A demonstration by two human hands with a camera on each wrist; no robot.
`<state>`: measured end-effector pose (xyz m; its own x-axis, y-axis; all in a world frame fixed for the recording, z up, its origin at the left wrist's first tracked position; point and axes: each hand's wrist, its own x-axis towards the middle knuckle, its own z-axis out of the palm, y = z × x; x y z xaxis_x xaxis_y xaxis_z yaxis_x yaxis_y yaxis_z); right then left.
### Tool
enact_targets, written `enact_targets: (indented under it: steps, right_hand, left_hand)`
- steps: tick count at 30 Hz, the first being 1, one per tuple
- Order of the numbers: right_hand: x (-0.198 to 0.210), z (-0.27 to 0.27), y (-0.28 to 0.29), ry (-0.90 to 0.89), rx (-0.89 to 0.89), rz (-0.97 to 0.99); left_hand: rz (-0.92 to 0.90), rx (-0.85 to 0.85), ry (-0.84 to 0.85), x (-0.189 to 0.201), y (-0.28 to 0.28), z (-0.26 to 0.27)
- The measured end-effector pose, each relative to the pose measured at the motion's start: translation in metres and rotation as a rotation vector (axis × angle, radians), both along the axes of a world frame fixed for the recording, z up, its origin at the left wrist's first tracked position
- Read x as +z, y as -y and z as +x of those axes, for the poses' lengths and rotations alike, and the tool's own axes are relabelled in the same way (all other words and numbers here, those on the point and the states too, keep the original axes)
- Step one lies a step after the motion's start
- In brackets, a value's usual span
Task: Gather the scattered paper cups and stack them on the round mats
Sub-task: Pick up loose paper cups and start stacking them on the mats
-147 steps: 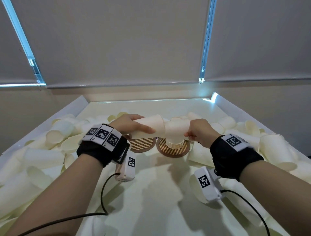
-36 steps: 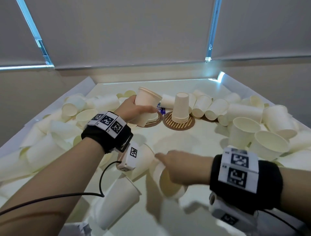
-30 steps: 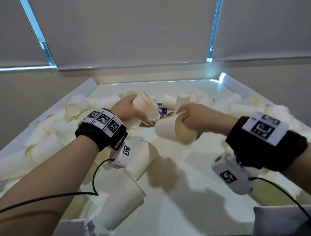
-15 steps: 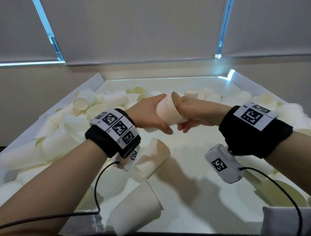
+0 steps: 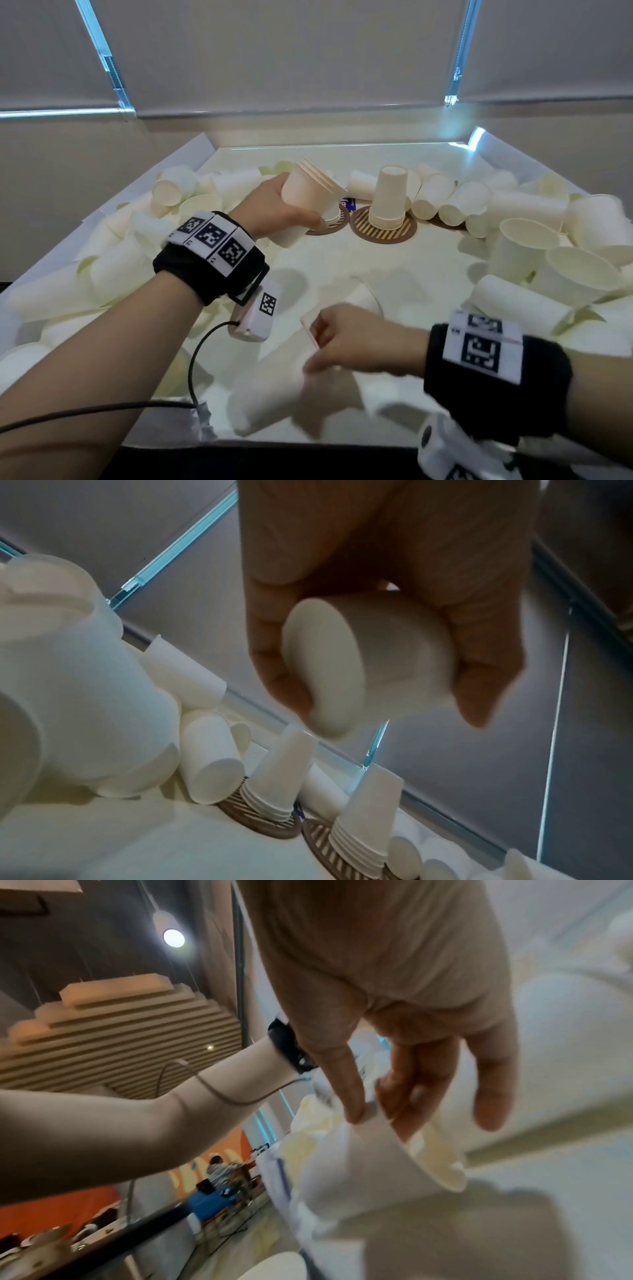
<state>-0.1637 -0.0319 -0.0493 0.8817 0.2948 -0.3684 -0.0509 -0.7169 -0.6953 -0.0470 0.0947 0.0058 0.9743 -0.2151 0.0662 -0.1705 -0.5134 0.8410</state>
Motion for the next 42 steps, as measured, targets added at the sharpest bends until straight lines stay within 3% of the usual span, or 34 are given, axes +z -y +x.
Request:
enact_targets:
  steps: [4, 7, 11, 16, 20, 23, 27, 30, 32, 36, 39, 42]
  right_hand:
    - [0.043, 0.024, 0.025, 0.101, -0.092, 0.057]
    - [0.071, 0.049, 0.052, 0.242, -0.308, 0.071]
    - [0.075, 0.070, 0.077, 0.313, -0.544, 0.084]
    - [0.072, 0.075, 0.074, 0.336, -0.572, 0.182]
    - [0.067, 0.076, 0.057, 0.293, -0.475, 0.280]
    - [0.064, 0.082, 0.059, 0.277, -0.506, 0.317]
    - [0.074, 0.094, 0.064, 0.344, -0.572, 0.589]
    - [0.079, 0.110, 0.060, 0.377, -0.487, 0.691]
    - [0.081, 0.123, 0.063, 0.389, -0.412, 0.497]
    - [0.083, 0.135, 0.087, 0.309, -0.225, -0.286]
    - [0.070, 0.138, 0.098, 0.103, -0.071, -0.615]
    - [0.046, 0.147, 0.100, -0.044, -0.074, -0.602]
  left_hand:
    - [0.217, -0.149, -0.097, 0.004, -0.012, -0.001]
    - [0.340, -0.162, -0.168, 0.007, -0.025, 0.004]
    - [0.483, -0.160, -0.242, 0.004, -0.031, 0.008]
    - [0.524, -0.208, -0.268, -0.002, -0.017, 0.006]
    - [0.427, -0.210, -0.159, 0.000, 0.010, 0.005]
    - [0.307, -0.130, -0.107, 0.007, 0.016, 0.011]
    - [-0.135, -0.009, -0.167, 0.010, 0.011, 0.027]
    - [-0.428, 0.076, -0.275, 0.005, 0.016, 0.051]
    - [-0.594, 0.168, -0.319, 0.005, 0.021, 0.067]
    - [-0.660, 0.433, -0.123, 0.012, 0.025, 0.098]
    - [-0.408, 0.514, 0.178, 0.023, 0.033, 0.116]
    - [-0.014, 0.378, 0.332, 0.030, 0.050, 0.134]
